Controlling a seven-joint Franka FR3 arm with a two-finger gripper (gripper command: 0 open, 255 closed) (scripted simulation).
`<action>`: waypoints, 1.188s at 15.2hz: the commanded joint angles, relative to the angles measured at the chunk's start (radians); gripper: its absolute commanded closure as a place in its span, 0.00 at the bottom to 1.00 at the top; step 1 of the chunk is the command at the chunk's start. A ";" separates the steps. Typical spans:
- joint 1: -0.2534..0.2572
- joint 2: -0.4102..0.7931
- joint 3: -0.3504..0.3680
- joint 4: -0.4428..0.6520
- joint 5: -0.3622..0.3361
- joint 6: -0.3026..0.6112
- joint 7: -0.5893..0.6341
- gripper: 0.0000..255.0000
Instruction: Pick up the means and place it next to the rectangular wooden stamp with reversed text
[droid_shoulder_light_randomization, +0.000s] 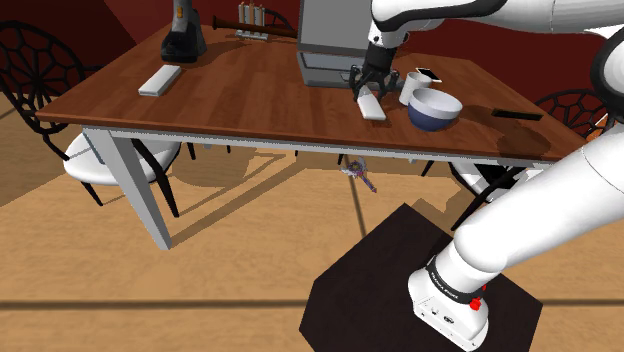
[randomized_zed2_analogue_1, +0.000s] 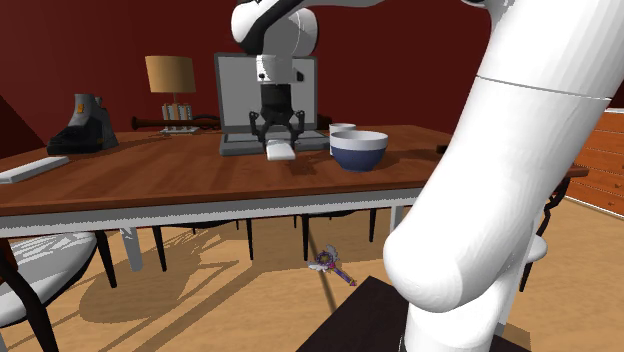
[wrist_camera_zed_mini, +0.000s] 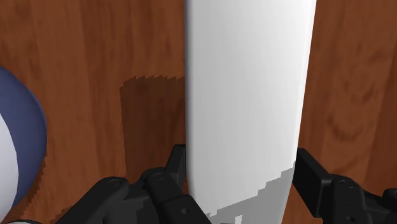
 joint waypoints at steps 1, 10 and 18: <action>0.000 -0.002 0.000 0.024 0.000 -0.026 0.000 1.00; -0.027 -0.058 -0.038 0.040 -0.012 -0.097 -0.062 1.00; -0.101 -0.173 -0.152 -0.062 -0.063 -0.105 -0.232 1.00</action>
